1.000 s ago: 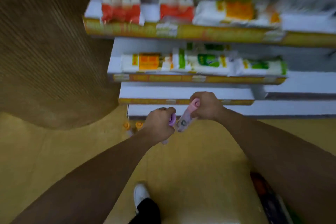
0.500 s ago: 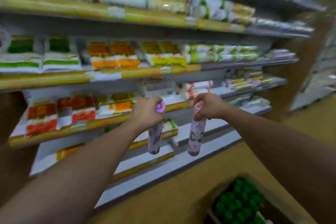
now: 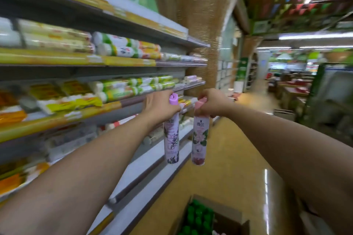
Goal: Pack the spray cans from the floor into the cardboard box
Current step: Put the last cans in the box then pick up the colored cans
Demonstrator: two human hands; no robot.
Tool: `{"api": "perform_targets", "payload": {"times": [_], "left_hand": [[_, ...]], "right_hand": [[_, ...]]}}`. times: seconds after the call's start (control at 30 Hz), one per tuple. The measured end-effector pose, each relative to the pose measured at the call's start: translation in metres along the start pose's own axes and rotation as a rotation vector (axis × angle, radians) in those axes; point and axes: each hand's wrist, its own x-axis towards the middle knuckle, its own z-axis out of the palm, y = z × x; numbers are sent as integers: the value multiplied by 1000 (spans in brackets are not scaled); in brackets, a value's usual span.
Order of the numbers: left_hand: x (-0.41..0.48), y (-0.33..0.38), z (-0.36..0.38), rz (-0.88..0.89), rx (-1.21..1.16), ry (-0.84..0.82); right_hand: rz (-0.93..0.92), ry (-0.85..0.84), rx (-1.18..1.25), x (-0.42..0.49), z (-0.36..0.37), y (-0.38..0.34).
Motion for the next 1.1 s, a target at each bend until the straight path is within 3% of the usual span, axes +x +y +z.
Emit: {"api": "perform_targets", "payload": {"times": [0.2,0.63,0.87,1.1], "left_hand": [[70,40,59,208,-71,-172],[110,82,243,387,-211,-445],[123,118,354,365,-222,-575],[138,146,448,215,-191,-705]], "right_hand": [[226,55,-5,15,-18,53],[606,119,0,16,14,181],[679,-1,-4,38,33,287],[624,-278,-99,79,68,412]]}}
